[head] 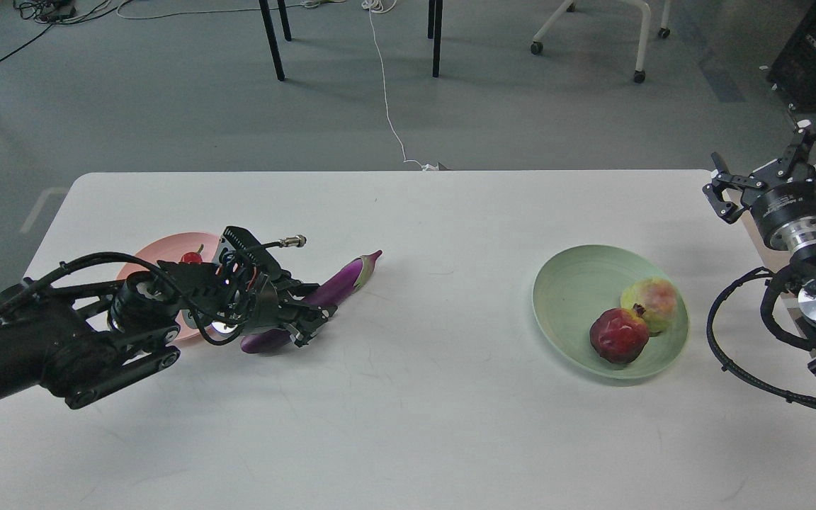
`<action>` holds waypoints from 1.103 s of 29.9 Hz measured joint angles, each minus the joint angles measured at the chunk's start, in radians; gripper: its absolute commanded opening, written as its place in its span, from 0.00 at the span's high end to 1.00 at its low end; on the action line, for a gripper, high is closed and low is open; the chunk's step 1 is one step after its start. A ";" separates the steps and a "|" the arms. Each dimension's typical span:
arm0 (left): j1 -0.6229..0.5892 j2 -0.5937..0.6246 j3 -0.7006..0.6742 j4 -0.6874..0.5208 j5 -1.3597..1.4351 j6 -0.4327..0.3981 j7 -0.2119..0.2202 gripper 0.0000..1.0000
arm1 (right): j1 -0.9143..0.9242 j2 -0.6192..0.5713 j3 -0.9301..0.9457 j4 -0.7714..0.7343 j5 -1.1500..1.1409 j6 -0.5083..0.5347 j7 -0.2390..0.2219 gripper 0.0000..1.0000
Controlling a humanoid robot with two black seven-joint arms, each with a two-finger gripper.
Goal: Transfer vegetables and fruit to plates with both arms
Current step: 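Lift the eggplant onto the pink plate beside the chili and release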
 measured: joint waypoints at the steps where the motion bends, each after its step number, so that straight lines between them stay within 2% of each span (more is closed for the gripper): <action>1: -0.001 0.016 -0.005 -0.013 -0.001 0.000 0.000 0.89 | 0.000 0.000 0.000 0.000 0.000 0.000 0.000 0.01; 7: -0.005 0.184 -0.094 -0.085 -0.048 -0.011 -0.010 0.88 | 0.003 0.002 -0.001 0.000 0.000 0.000 0.000 0.01; 13: 0.005 0.341 -0.099 -0.071 -0.199 -0.018 -0.006 0.87 | 0.005 0.022 -0.004 -0.001 0.000 0.000 0.000 0.01; 24: 0.104 0.367 -0.098 0.067 -0.258 -0.006 -0.005 0.86 | 0.005 0.032 -0.008 -0.002 -0.002 0.000 0.000 0.01; 26: 0.109 0.365 -0.098 0.084 -0.265 -0.004 -0.006 0.77 | 0.005 0.027 -0.008 -0.002 -0.002 0.000 0.000 0.01; 27: 0.110 0.363 -0.098 0.088 -0.272 -0.002 -0.006 0.70 | 0.005 0.026 -0.008 -0.002 -0.002 0.000 0.000 0.01; 28: 0.111 0.360 -0.098 0.090 -0.281 0.000 -0.006 0.55 | 0.006 0.025 -0.008 -0.002 -0.002 0.000 0.000 0.01; 29: 0.111 0.354 -0.098 0.092 -0.288 0.001 -0.006 0.49 | 0.006 0.025 -0.008 -0.002 -0.002 0.000 0.000 0.01; 33: 0.112 0.331 -0.095 0.097 -0.297 0.003 -0.001 0.42 | 0.006 0.028 -0.008 -0.002 -0.002 0.000 0.000 0.01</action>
